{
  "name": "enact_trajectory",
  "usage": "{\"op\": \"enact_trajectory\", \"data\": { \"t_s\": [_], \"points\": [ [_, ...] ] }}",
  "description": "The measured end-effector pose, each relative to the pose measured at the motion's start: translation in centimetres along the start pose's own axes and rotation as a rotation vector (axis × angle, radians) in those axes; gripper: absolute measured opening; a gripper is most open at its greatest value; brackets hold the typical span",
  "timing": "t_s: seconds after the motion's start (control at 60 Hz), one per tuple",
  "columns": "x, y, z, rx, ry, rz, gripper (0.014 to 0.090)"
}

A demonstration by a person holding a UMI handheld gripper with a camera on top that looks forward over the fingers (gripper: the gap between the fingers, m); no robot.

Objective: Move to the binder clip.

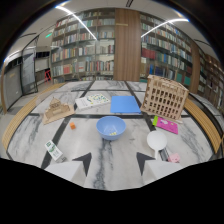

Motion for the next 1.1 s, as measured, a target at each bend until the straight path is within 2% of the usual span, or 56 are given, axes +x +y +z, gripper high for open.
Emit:
{"op": "enact_trajectory", "data": {
  "t_s": [0.1, 0.4, 0.75, 1.1],
  "points": [
    [-0.7, -0.4, -1.4, 0.003, 0.001, -0.002, 0.0851],
    [-0.2, -4.3, 0.2, 0.053, 0.021, -0.016, 0.0860],
    [0.5, -8.5, 10.0, 0.059, 0.028, 0.003, 0.0855],
    [-1.1, -5.9, 19.3, -0.052, -0.001, 0.000, 0.0856]
  ]
}}
